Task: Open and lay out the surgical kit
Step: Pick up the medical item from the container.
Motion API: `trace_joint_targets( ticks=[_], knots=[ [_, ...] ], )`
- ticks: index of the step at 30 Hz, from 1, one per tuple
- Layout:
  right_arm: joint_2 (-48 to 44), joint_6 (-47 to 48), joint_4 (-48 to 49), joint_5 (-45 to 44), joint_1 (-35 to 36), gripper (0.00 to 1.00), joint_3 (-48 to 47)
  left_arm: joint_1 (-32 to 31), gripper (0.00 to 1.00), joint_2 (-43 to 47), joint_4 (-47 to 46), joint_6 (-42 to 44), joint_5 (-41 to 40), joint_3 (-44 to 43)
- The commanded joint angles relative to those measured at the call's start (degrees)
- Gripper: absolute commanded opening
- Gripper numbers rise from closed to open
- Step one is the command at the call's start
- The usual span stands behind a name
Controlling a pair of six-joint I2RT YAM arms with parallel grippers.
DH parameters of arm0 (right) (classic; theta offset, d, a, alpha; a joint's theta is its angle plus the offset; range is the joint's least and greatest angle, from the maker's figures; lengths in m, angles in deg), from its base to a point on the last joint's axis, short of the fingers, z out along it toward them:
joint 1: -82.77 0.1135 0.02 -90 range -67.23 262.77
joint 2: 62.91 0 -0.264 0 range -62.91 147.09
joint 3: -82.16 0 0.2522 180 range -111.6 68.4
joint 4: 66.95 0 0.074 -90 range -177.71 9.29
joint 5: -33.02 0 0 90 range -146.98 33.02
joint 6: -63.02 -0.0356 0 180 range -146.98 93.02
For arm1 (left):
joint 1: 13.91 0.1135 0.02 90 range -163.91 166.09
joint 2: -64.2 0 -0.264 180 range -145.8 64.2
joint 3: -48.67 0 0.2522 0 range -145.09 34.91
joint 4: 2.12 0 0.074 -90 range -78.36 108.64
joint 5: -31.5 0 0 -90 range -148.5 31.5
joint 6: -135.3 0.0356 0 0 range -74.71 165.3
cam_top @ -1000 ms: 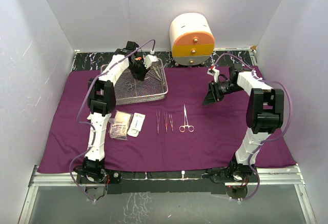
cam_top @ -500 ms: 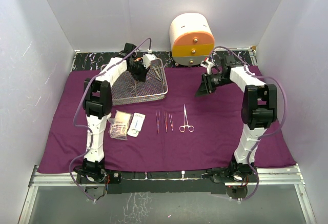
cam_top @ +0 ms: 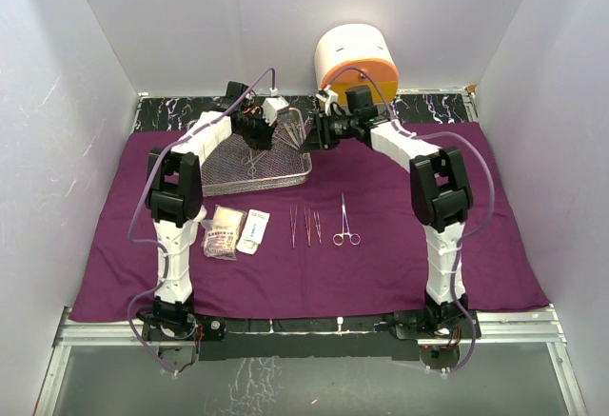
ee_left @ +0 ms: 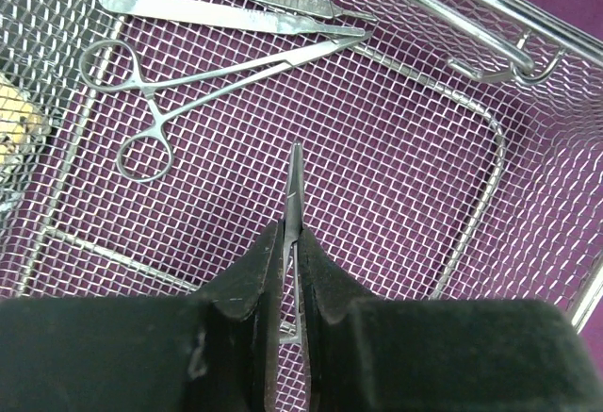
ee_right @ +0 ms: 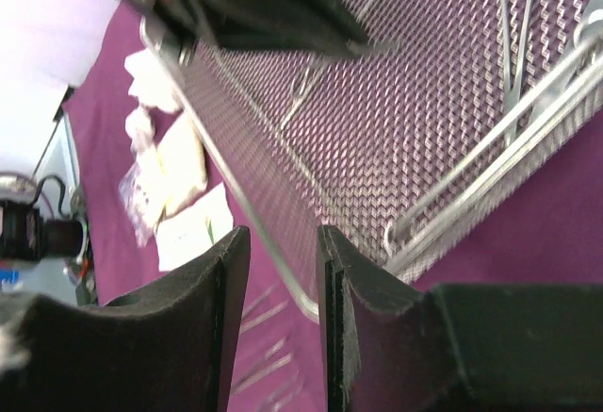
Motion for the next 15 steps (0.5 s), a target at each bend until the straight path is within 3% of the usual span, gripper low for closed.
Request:
trace_joint_targets(
  ticks=[1, 15],
  knots=[
    [4.27, -12.56, 11.07, -7.27, 2.29, 0.33, -6.71, 0.02, 0.00, 6.84, -2.64, -1.17, 3.00, 2.89],
    [13.71, -16.97, 11.04, -13.44, 4.68, 0.36, -17.07, -0.01, 0.00, 9.74, -4.55, -0.85, 3.40, 7.24]
  ],
)
